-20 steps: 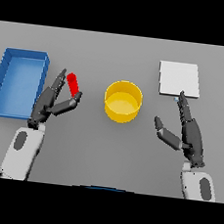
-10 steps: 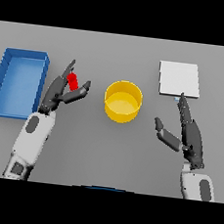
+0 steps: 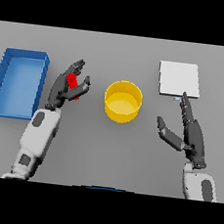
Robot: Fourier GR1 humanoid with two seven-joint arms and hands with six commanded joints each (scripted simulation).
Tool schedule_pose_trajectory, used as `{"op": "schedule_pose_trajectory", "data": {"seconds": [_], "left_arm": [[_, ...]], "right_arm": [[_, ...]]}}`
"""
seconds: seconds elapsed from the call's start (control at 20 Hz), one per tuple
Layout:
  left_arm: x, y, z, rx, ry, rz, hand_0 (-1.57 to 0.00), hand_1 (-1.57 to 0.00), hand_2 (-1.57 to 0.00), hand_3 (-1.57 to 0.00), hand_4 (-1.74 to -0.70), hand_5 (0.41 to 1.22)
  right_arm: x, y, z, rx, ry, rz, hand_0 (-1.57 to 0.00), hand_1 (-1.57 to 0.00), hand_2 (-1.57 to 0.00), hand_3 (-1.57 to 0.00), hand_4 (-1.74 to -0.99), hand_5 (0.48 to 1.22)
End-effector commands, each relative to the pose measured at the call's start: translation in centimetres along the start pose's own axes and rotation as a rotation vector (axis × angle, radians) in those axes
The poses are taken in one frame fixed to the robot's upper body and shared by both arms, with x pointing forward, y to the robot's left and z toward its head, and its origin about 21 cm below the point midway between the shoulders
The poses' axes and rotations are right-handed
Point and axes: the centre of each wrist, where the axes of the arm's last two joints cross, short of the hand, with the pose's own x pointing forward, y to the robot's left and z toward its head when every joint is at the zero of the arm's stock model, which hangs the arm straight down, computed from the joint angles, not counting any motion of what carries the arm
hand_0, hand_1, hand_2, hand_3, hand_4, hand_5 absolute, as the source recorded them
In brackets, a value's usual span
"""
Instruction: Pick up the red beaker and tilt it to pour out 1 green nut into yellow bowl. Pick up the yellow bowl and place it on the metallic measuring scale.
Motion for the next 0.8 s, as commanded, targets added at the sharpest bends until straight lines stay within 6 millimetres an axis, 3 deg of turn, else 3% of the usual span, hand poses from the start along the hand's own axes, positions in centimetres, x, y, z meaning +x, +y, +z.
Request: {"op": "schedule_pose_trajectory", "data": {"seconds": [0.0, 0.1, 0.2, 0.3, 0.45, 0.6, 0.75], "left_arm": [[-0.2, -0.1, -0.1, 0.015, -0.002, -0.004, -0.38, -0.41, -0.46, -0.52, -1.41, 0.874], [0.0, -0.8, -0.4, 0.043, -0.008, -0.058, -0.76, -0.78, -0.84, -0.88, -1.52, 0.999], [0.0, -1.1, -0.4, 0.031, -0.037, -0.106, -1.05, -1.07, -1.11, -1.06, -1.59, 1.079], [-0.1, -1.1, -0.3, 0.017, -0.055, -0.105, -1.24, -1.25, -1.27, -1.15, -1.64, 1.13], [-0.1, -1.3, -0.3, 0.01, -0.053, -0.112, -1.4, -1.41, -1.42, -1.36, -1.54, 1.174], [0.6, -0.8, -0.4, 0.01, -0.069, -0.002, -1.48, -1.49, -1.49, -1.46, -1.64, 1.157], [2.6, -0.1, -0.8, 0.002, -0.118, 0.055, -1.53, -1.53, -1.53, -1.52, -1.69, 1.14]], "right_arm": [[-0.2, -0.1, 0.0, -0.006, 0.002, 0.005, 0.0, 0.0, 0.0, 0.0, -1.236, 0.647], [-0.1, 0.1, -0.2, -0.005, -0.009, -0.007, 0.0, 0.0, 0.0, 0.0, -1.239, 0.648], [0.1, 0.2, 0.1, -0.004, -0.011, -0.008, 0.0, 0.0, 0.0, 0.0, -1.239, 0.648], [0.4, -0.1, -0.2, -0.011, -0.014, 0.004, 0.0, 0.0, 0.0, 0.0, -1.242, 0.65], [0.3, 0.2, 0.1, 0.0, -0.017, -0.022, 0.0, 0.0, 0.0, 0.0, -1.255, 0.644], [0.0, 0.1, 0.2, -0.004, -0.004, -0.014, 0.0, 0.0, 0.0, 0.0, -1.248, 0.645], [0.0, 0.1, 0.2, -0.002, -0.007, -0.006, 0.0, 0.0, 0.0, 0.0, -1.236, 0.644]]}}
